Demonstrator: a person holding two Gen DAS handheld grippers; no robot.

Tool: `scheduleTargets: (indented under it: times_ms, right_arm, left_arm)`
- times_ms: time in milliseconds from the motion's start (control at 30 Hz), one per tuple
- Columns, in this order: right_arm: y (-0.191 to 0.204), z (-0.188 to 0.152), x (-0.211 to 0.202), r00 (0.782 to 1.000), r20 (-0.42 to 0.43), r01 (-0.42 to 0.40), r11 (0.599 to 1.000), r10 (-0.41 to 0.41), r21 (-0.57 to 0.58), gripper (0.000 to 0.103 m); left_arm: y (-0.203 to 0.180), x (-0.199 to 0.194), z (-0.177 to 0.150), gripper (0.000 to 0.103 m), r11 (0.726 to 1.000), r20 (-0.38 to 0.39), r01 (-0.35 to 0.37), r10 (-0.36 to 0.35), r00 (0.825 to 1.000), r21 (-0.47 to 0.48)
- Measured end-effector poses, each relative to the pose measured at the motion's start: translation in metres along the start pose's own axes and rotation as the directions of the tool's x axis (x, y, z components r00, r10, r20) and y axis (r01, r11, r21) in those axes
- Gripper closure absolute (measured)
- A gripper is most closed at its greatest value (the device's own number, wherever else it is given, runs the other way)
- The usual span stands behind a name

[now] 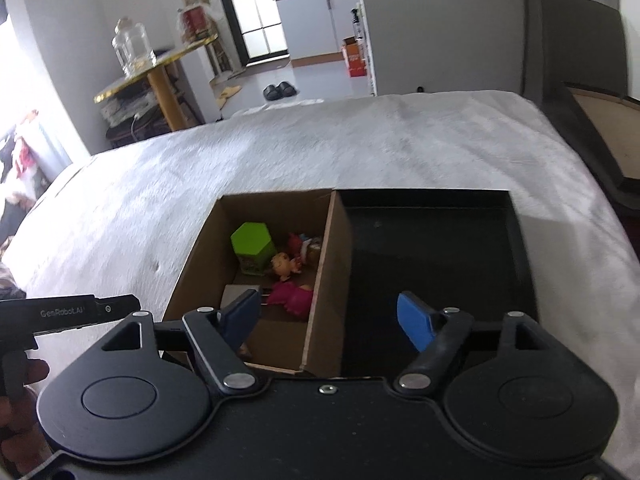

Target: Organize rigid objects

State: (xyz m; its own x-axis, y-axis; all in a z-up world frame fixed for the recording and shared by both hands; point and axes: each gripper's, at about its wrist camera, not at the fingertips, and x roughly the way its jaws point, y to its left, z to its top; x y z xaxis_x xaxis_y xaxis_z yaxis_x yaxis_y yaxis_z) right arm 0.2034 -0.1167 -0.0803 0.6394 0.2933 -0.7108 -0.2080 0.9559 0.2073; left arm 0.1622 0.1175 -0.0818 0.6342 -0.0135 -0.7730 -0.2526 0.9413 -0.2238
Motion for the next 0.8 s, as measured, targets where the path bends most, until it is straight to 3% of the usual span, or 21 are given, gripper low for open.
scheduleTargets:
  times_ms: [200, 500, 633, 800]
  right_arm:
    - [-0.025, 0.000, -0.024, 0.999, 0.031, 0.028, 0.999, -0.029, 0.043, 0.015]
    - [-0.055, -0.002, -0.049, 0.998, 0.048, 0.040, 0.995, -0.045, 0.096, 0.000]
    - [-0.059, 0.001, -0.062, 0.998, 0.045, 0.038, 0.994, -0.043, 0.101, 0.000]
    - [-0.070, 0.005, -0.077, 0.994, 0.031, 0.103, 0.987, -0.108, 0.126, 0.000]
  left_arm:
    - [-0.024, -0.026, 0.011, 0.034, 0.998, 0.032, 0.022, -0.024, 0.999, 0.052]
    - [-0.058, -0.063, 0.015, 0.020, 0.995, 0.057, 0.009, -0.015, 0.998, 0.102]
    - [-0.068, -0.079, 0.013, 0.019, 0.994, 0.062, 0.028, -0.034, 0.997, 0.106]
    - [-0.078, -0.102, 0.007, 0.007, 0.990, 0.077, 0.051, -0.062, 0.995, 0.132]
